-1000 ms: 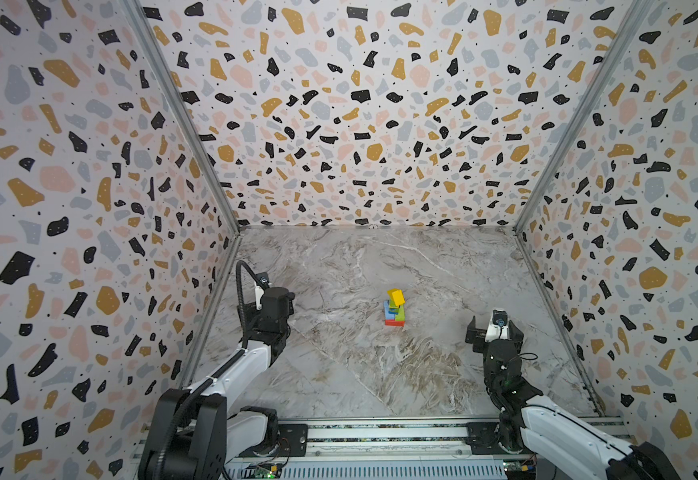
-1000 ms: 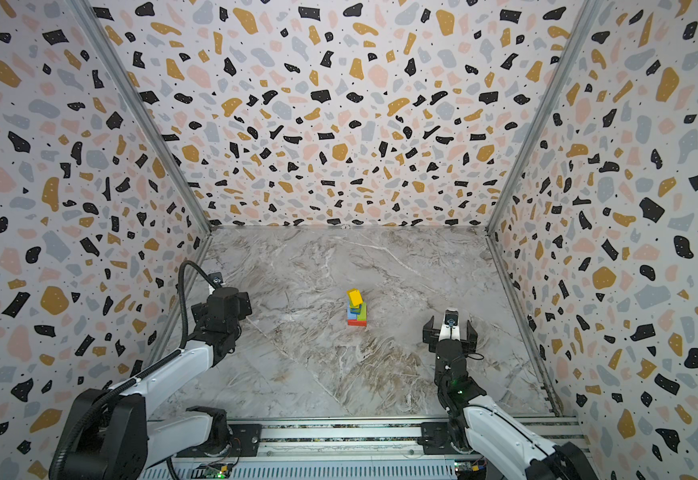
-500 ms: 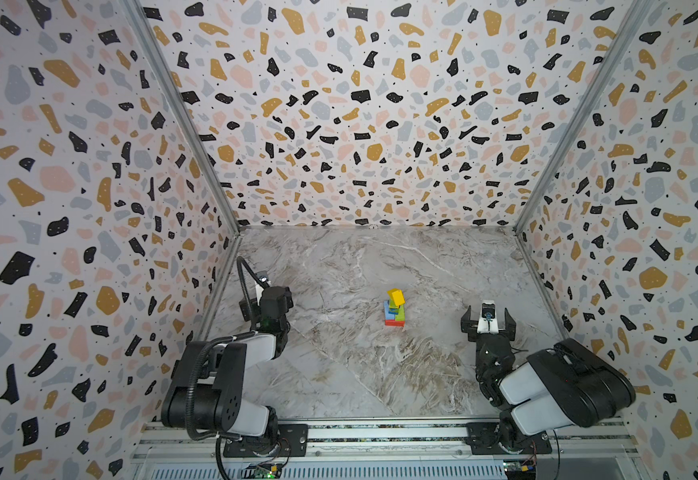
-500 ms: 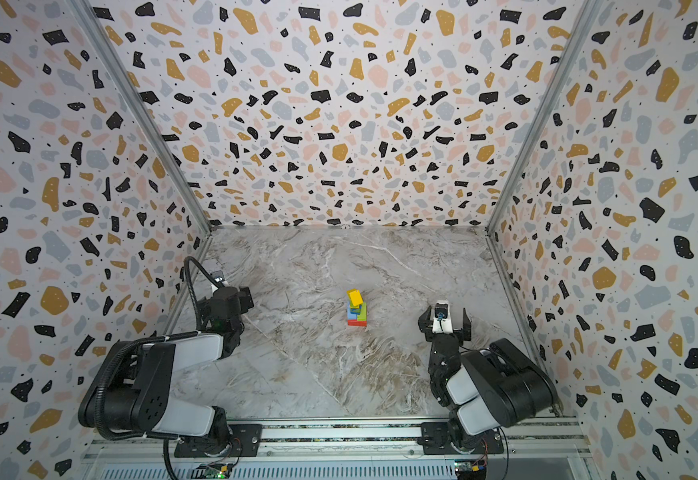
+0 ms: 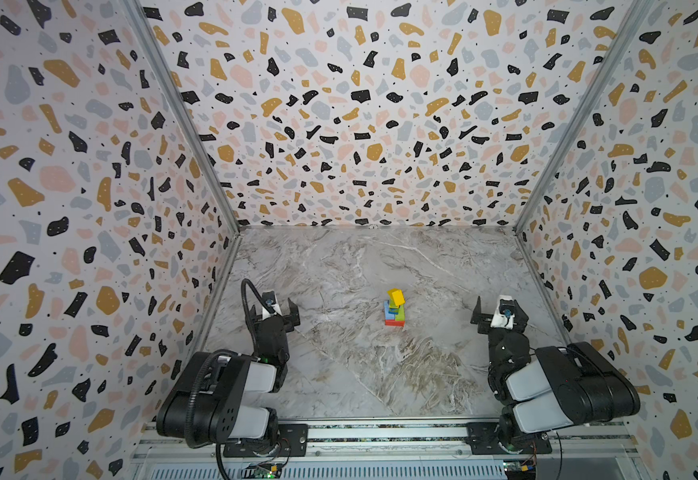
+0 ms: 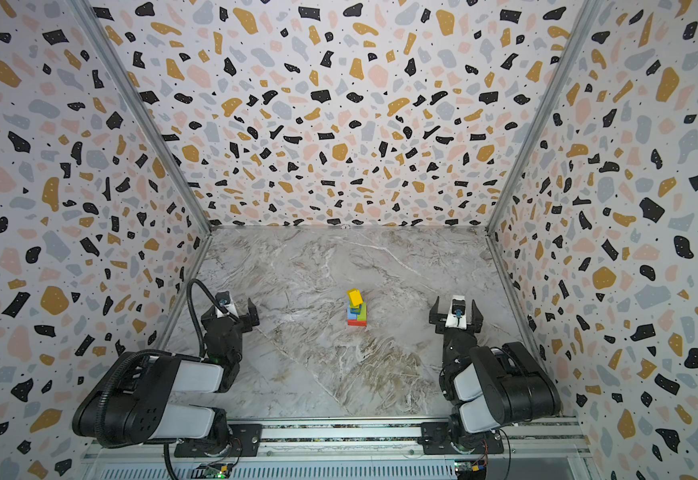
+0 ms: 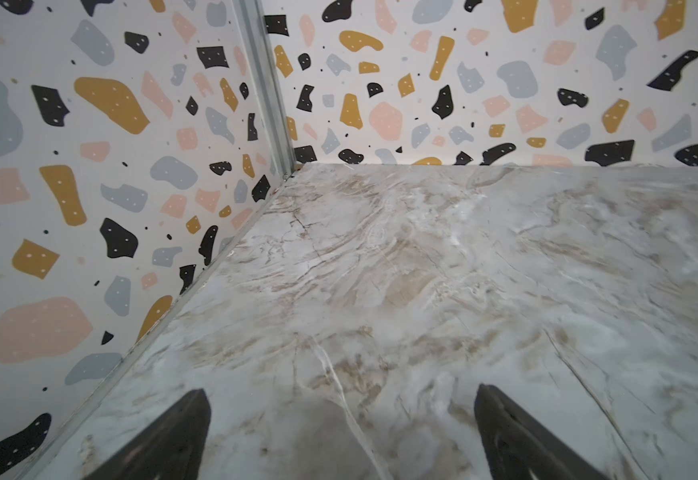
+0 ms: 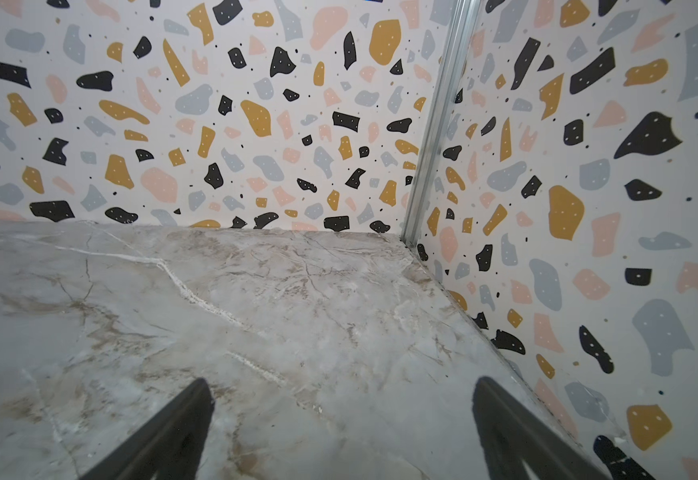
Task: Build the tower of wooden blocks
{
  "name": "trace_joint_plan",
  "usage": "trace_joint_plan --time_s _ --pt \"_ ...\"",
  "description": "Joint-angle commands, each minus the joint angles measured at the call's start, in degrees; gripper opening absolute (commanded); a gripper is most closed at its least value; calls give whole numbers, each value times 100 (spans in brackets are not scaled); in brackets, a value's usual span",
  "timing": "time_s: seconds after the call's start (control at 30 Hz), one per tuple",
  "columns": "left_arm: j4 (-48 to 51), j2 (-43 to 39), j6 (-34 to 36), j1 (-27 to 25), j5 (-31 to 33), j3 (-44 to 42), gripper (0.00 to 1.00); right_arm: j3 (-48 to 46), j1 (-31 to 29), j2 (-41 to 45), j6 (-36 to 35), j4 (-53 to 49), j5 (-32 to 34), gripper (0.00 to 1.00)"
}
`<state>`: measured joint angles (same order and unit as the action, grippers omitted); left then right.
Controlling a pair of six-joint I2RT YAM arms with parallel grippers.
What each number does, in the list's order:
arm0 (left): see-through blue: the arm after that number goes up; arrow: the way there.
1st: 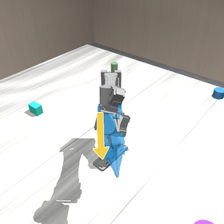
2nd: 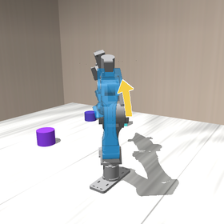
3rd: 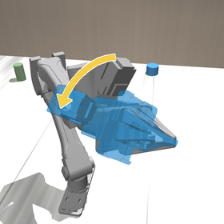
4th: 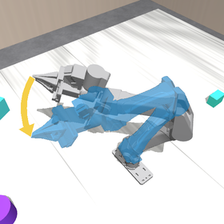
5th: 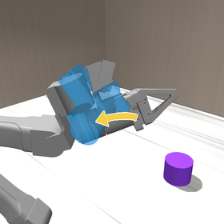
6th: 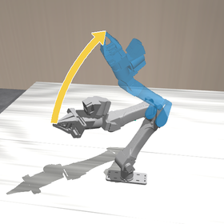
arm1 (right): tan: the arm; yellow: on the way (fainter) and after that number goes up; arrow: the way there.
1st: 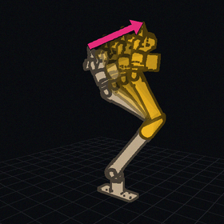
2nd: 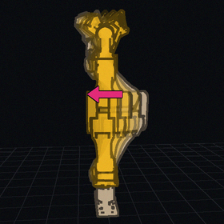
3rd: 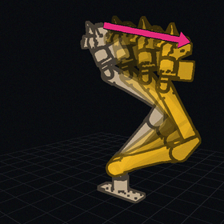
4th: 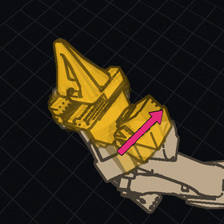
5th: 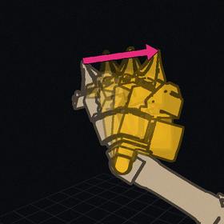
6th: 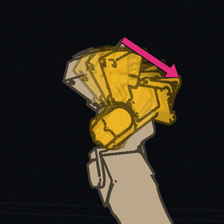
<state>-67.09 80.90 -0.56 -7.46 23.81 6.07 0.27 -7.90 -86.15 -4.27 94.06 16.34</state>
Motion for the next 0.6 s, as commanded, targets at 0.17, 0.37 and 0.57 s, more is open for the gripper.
trace_joint_plan --time_s 0.17,0.37,0.57 --pt "-209 92 -15 236 -152 457 100 603 63 -7 340 -995 -609 99" --pt "-261 41 -19 237 -140 413 100 961 97 -33 455 -1602 -374 99" --pt "-261 51 -23 237 -145 413 100 924 33 -48 395 -1502 -293 99"
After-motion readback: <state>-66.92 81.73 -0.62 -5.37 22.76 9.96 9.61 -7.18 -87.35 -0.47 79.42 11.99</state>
